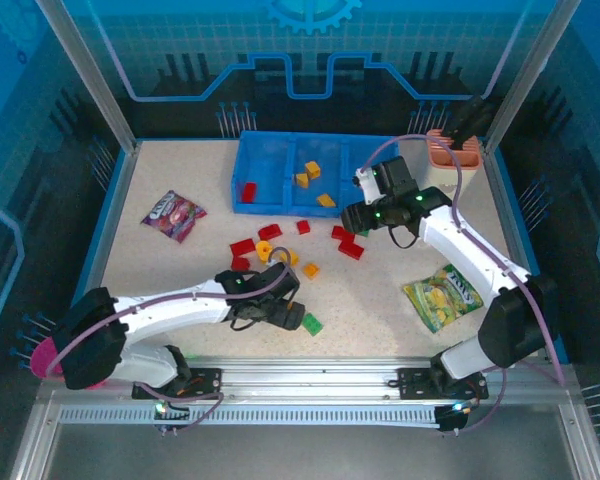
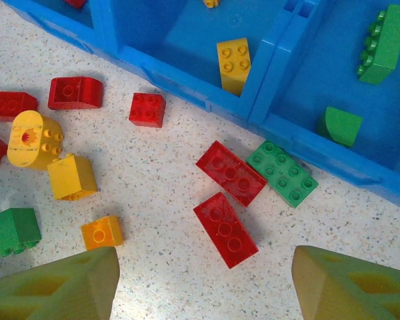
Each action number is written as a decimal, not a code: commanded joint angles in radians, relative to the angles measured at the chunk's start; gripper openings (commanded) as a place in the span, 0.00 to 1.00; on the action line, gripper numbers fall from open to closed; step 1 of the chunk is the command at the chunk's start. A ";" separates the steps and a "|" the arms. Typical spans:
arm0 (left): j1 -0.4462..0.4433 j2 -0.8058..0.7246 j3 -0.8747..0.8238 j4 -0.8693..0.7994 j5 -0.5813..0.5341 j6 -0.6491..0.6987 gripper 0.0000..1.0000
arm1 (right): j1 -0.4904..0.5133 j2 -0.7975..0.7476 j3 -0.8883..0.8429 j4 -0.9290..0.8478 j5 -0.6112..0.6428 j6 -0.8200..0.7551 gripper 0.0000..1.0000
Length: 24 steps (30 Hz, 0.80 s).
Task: Sort the legos into containers by color
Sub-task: Pick up the lego from the middle-left of the table.
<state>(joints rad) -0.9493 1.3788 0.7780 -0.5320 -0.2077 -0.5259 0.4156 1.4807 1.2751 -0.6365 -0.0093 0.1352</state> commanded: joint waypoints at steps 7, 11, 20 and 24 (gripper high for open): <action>-0.008 0.109 0.062 0.060 -0.007 -0.025 0.93 | -0.005 0.004 -0.023 0.008 -0.021 0.010 0.71; -0.008 0.146 0.081 0.060 0.017 -0.017 0.92 | -0.005 0.021 -0.028 0.011 -0.019 0.006 0.71; -0.008 0.197 0.086 0.039 0.041 -0.050 0.85 | -0.010 0.047 -0.026 0.004 0.000 -0.006 0.71; -0.008 0.236 0.094 0.041 0.078 -0.055 0.67 | -0.012 0.054 -0.027 -0.002 0.006 -0.010 0.71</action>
<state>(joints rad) -0.9512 1.5795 0.8516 -0.4770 -0.1734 -0.5697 0.4156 1.5257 1.2568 -0.6342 -0.0082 0.1341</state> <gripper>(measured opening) 0.702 0.712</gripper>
